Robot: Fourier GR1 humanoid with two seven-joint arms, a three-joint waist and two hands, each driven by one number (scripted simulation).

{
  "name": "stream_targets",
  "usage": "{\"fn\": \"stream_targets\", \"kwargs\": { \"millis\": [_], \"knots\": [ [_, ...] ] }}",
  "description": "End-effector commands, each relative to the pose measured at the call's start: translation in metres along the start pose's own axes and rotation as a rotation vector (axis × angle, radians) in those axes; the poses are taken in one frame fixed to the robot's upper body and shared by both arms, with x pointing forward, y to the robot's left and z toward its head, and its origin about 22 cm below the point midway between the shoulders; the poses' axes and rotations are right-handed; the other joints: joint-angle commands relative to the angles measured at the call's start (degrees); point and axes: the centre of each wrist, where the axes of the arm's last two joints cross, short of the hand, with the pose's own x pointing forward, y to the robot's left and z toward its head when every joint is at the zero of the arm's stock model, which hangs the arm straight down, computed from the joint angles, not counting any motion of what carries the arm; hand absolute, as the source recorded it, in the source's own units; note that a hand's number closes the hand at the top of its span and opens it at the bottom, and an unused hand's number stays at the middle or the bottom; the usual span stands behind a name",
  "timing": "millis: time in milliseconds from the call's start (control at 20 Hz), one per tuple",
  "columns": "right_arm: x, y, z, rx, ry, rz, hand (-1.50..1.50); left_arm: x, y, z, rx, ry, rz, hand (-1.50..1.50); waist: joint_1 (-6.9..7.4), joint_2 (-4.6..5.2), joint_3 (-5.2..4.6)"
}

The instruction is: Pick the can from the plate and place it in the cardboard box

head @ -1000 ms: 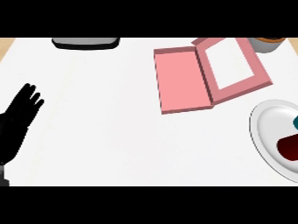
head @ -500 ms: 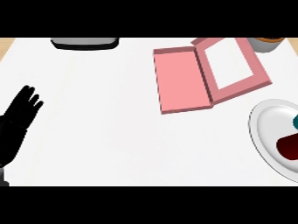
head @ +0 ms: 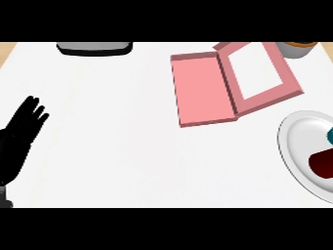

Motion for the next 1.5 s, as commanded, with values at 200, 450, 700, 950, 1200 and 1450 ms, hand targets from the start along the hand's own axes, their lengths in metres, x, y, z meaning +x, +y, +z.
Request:
{"fn": "stream_targets", "kwargs": {
  "millis": [200, 450, 700, 950, 1200, 1450],
  "knots": [
    [-0.005, 0.008, 0.000, -0.025, -0.046, -0.005, -1.50, 0.011, -0.024, 0.016, 0.004, -0.008, -0.013, 0.00, -0.19, -0.12, 0.03],
    [0.002, 0.019, -0.017, -0.031, -0.056, 0.036, -1.50, 0.012, -0.014, -0.015, 0.002, -0.003, 0.005, 0.00, -0.20, 0.03, 0.02],
    [0.006, 0.008, -0.028, -0.017, -0.006, 0.074, -1.50, 0.008, -0.002, -0.003, 0.011, -0.015, 0.005, 0.00, 0.17, 0.06, 0.02],
    [0.003, 0.031, -0.013, -0.005, -0.006, 0.063, -1.50, 0.013, -0.004, 0.002, 0.004, -0.015, 0.003, 0.00, -0.37, -0.06, 0.00],
    [0.024, 0.021, -0.033, 0.013, 0.035, 0.100, -1.50, 0.006, -0.025, -0.010, -0.004, 0.006, -0.009, 0.00, -0.12, 0.04, 0.00],
    [0.022, 0.031, -0.046, 0.023, 0.073, 0.114, -1.50, 0.024, -0.017, 0.012, 0.000, 0.011, -0.016, 0.00, 0.09, -0.03, 0.02]
  ]
}}
